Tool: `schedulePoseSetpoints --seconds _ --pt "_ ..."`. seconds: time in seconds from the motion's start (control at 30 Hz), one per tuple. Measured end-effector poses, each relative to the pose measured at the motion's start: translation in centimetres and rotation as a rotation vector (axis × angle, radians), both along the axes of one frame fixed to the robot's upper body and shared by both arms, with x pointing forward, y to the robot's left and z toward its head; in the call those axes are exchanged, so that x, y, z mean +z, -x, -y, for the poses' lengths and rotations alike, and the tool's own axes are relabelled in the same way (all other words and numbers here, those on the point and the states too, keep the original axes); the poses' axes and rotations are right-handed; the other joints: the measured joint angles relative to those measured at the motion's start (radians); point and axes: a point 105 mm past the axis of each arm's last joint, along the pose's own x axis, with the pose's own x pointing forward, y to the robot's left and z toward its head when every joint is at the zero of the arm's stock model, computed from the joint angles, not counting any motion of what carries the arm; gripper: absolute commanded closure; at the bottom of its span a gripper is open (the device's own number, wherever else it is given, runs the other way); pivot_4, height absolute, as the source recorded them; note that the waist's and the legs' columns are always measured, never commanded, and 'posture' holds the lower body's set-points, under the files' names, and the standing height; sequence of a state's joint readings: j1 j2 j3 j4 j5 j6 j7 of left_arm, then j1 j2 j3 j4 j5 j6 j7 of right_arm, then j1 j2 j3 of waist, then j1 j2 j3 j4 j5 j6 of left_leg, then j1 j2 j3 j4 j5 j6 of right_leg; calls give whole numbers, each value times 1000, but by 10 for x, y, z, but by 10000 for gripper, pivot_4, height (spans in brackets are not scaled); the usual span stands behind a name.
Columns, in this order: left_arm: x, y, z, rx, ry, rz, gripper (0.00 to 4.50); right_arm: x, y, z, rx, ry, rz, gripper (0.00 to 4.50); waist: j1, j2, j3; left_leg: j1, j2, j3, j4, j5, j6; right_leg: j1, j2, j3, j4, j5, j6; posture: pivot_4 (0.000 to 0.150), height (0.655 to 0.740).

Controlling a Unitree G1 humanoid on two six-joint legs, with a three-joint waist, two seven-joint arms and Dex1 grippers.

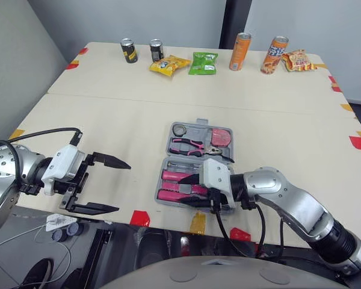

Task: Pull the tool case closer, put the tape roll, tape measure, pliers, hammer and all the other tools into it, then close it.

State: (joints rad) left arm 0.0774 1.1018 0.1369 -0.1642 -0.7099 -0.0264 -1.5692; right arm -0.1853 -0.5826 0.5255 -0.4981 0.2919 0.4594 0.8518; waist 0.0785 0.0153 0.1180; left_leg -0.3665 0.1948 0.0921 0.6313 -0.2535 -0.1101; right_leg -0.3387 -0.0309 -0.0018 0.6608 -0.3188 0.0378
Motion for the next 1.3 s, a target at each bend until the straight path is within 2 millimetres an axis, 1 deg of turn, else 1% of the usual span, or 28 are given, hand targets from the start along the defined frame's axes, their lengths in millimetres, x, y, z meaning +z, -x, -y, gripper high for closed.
schedulePoseSetpoints --seconds 0.07,0.13,0.2,0.3,0.53,0.63,0.83,0.93,1.03,1.1,1.2,1.23,1.3 --pt "0 0 0 1 3 -2 0 -5 -2 1 2 3 3 44867 -1 0 0 0 0 -1 1 0 0 -1 0 0 0 0 0 1500 7400" --pt "0 0 0 2 4 -6 0 -9 -4 2 1 8 3 44867 -1 -1 0 0 0 0 1 0 0 -1 0 0 1 0 0 1500 7400" --pt "-1 1 1 1 8 -10 0 -17 -7 4 1 27 7 44867 -1 -2 -1 0 0 0 1 0 0 -1 0 0 1 0 0 1500 7400" --pt "-2 1 2 1 11 -14 0 -28 -6 3 10 47 -1 44867 -1 -2 -1 -1 0 0 1 0 0 -1 0 0 1 0 0 1500 7400" --pt "-2 1 2 1 10 -15 0 -44 -7 8 5 82 -16 44867 -2 -3 -2 -1 0 0 2 0 0 -1 0 0 1 0 0 1500 7400" --pt "-2 1 2 1 11 -15 0 -49 -7 10 10 97 -16 44867 -2 -4 -2 -1 0 0 2 0 0 -1 0 0 1 0 0 1500 7400" --pt "-2 1 2 2 12 -15 0 -52 -5 12 27 109 15 44867 -2 -7 -7 0 0 0 2 0 0 -1 0 0 1 0 0 1500 7400" --pt "-3 1 2 4 15 -16 0 -52 -7 12 14 99 13 44867 -2 -7 -9 0 0 0 2 0 0 -1 0 0 1 0 0 1500 7400" --pt "-5 1 4 12 45 -26 0 -48 -13 15 -45 58 -3 44867 -2 -7 -9 -1 0 0 2 0 0 -1 0 0 1 0 -1 1500 7400" --pt "-6 -1 6 28 69 -31 0 -42 -19 20 -86 15 -13 44867 -2 -8 -9 -1 0 0 2 0 0 -1 0 0 1 0 -1 1500 7400" --pt "-3 -13 7 101 132 -10 0 -21 -30 31 -166 -75 7 44867 -1 -8 -9 -1 1 0 2 0 0 -1 0 0 2 -1 -1 1500 7400" --pt "-2 -15 7 123 141 -6 0 -17 -32 35 -187 -89 15 44867 -2 -8 -9 -1 0 0 2 0 0 -1 0 0 2 -1 -1 1500 7400" --pt "1 -25 3 203 187 3 0 -10 -35 50 -253 -136 4 44867 1 -8 -9 -1 0 0 2 0 0 -1 0 0 1 -1 -1 1500 7400"
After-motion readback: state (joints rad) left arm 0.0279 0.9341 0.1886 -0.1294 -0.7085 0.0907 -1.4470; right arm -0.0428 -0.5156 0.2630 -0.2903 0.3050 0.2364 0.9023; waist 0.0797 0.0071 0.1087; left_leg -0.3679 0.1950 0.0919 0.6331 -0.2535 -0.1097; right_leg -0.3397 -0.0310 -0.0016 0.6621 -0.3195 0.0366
